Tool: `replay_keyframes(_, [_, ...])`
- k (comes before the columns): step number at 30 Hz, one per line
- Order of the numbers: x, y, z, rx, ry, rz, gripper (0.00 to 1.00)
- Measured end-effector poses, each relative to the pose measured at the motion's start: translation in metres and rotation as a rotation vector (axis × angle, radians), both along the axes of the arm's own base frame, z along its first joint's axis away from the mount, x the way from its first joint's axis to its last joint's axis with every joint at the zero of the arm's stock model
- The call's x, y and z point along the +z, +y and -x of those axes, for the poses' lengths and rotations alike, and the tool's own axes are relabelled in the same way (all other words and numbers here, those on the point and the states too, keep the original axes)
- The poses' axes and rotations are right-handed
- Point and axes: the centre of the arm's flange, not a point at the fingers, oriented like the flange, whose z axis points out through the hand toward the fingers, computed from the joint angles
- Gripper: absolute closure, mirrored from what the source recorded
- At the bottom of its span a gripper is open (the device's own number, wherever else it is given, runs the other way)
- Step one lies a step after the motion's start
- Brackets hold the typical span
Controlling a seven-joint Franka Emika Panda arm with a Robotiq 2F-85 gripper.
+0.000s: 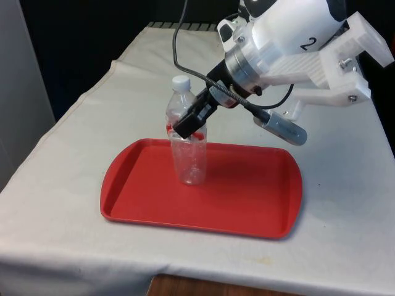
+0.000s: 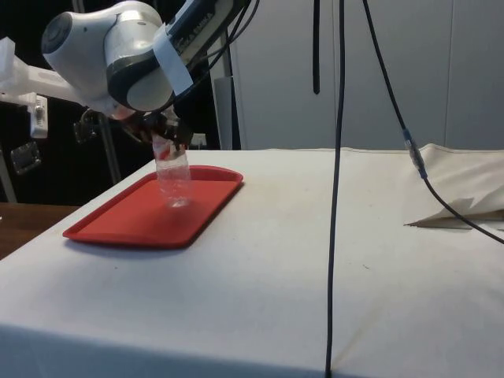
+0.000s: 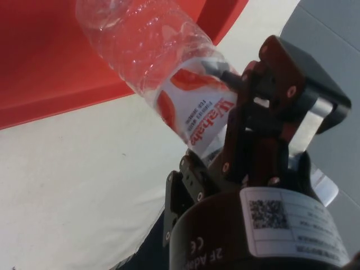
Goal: Place the bottle upright on the tray.
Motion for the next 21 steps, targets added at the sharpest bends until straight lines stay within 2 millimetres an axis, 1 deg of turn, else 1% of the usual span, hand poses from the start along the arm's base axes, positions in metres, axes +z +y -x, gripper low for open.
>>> replay_keyframes(1, [0.0, -0.0001, 0.0001, 0.0, 0.001, 0.001, 0.86])
replay_keyframes(2, [0.0004, -0.0003, 0.0, -0.001, 0.001, 0.003, 0.77])
replay_keyframes(5, [-0.0003, -0.0004, 0.0002, -0.001, 0.003, 0.003, 0.53])
replay_keyframes(6, [-0.0003, -0.0004, 0.0002, -0.001, 0.003, 0.003, 0.37])
replay_keyframes(8, [-0.0003, -0.0005, 0.0003, -0.002, 0.003, 0.004, 0.23])
replay_keyframes(9, [-0.0003, -0.0005, 0.0003, -0.002, 0.003, 0.004, 0.23])
replay_keyframes(12, [-0.0003, -0.0005, 0.0003, -0.002, 0.003, 0.004, 0.02])
replay_keyframes(13, [-0.0003, -0.0005, 0.0003, -0.002, 0.003, 0.004, 0.0])
replay_keyframes(21, [-0.0004, -0.0008, 0.0006, -0.004, 0.005, 0.005, 0.0])
